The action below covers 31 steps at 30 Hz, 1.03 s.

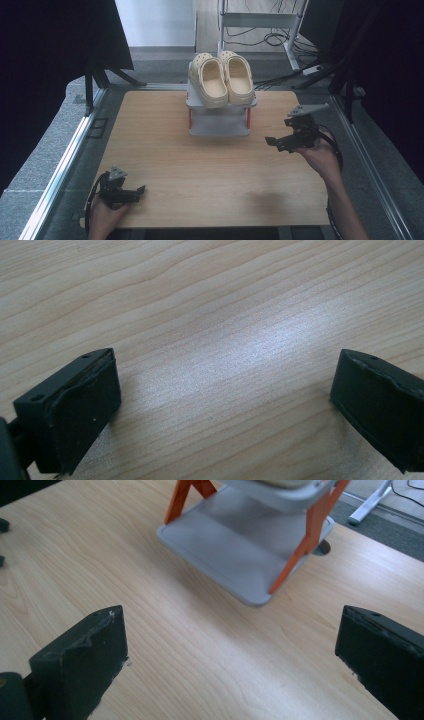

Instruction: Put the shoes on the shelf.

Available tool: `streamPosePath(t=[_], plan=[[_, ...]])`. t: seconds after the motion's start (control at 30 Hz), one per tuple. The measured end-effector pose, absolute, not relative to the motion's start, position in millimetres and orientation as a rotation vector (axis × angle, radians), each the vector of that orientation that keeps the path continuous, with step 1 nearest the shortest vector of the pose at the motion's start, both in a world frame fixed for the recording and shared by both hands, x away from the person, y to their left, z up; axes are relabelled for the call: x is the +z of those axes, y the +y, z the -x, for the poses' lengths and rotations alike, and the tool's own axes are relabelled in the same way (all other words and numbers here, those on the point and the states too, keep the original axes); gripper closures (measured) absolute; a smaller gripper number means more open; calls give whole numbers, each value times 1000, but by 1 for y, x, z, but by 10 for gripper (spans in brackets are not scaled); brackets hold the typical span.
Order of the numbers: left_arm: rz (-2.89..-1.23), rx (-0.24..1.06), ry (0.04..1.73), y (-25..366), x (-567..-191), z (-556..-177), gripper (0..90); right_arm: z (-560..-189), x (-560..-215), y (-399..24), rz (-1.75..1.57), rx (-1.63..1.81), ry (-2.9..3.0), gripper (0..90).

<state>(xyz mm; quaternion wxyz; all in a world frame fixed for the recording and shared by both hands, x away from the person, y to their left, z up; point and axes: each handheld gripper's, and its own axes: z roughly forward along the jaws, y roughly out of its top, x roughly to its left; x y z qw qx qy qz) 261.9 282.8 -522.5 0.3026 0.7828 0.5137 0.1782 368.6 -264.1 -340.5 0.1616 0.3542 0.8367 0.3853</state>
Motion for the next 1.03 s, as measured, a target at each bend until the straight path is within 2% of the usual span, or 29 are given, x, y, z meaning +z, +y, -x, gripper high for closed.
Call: streamPosePath(t=[0.47, 0.87, 1.03], plan=[[-2073, 471, 1365, 283, -522, -262, 0, -345, -408, -276, -1065, 1104, 2404, 0], [-2073, 471, 1365, 283, -523, -262, 0, -333, -495, -280, -1115, 1053, 2424, 0], [-2071, 472, 1367, 283, -523, -262, 0, -328, -519, -282, -1106, 980, 2416, 0]])
